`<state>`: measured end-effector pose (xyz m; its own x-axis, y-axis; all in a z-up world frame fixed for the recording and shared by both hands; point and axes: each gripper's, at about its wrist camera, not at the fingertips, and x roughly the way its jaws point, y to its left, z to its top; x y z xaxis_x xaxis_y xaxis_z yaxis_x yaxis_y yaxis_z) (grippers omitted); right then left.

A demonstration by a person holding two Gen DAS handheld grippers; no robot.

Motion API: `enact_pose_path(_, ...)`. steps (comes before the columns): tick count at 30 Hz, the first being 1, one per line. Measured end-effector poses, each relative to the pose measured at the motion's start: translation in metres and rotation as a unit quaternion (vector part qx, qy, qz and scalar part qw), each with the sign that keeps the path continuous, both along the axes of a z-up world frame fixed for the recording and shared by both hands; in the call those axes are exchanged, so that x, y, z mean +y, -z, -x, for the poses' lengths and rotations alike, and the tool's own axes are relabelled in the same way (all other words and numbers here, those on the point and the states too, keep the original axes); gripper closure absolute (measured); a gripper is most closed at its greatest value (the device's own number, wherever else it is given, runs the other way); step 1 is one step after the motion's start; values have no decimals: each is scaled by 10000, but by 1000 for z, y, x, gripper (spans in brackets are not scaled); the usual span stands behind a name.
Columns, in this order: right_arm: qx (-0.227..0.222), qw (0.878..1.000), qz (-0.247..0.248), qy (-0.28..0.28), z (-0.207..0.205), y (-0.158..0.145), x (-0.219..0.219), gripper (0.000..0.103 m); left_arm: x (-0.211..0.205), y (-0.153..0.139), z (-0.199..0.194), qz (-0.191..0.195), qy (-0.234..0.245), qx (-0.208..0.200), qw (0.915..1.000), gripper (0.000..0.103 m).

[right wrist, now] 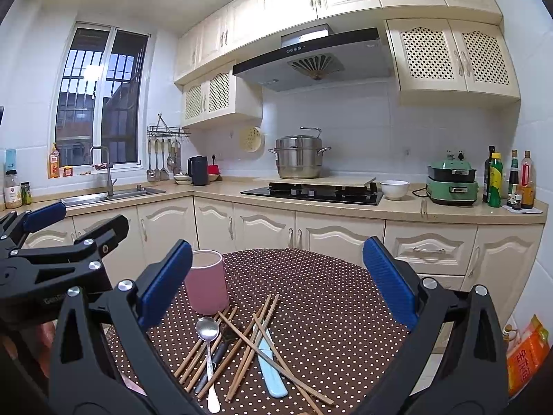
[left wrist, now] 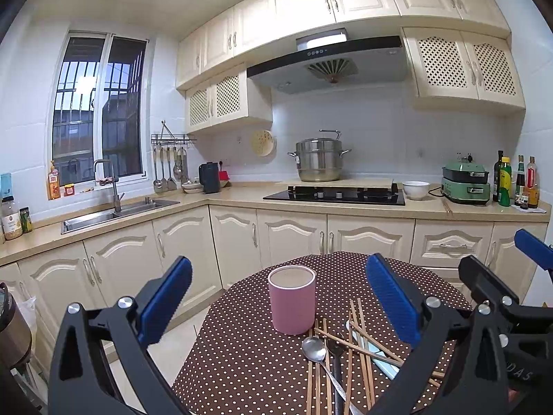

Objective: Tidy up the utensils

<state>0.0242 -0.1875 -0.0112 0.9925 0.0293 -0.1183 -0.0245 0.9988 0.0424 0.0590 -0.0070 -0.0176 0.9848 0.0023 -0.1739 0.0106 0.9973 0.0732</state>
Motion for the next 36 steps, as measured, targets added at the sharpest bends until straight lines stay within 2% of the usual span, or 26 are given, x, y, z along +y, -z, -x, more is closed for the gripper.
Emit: enact_pose_path(36,118,9999,-16,-66,-3,1,3,6,7,3,-5,53,-46,92,9999,4)
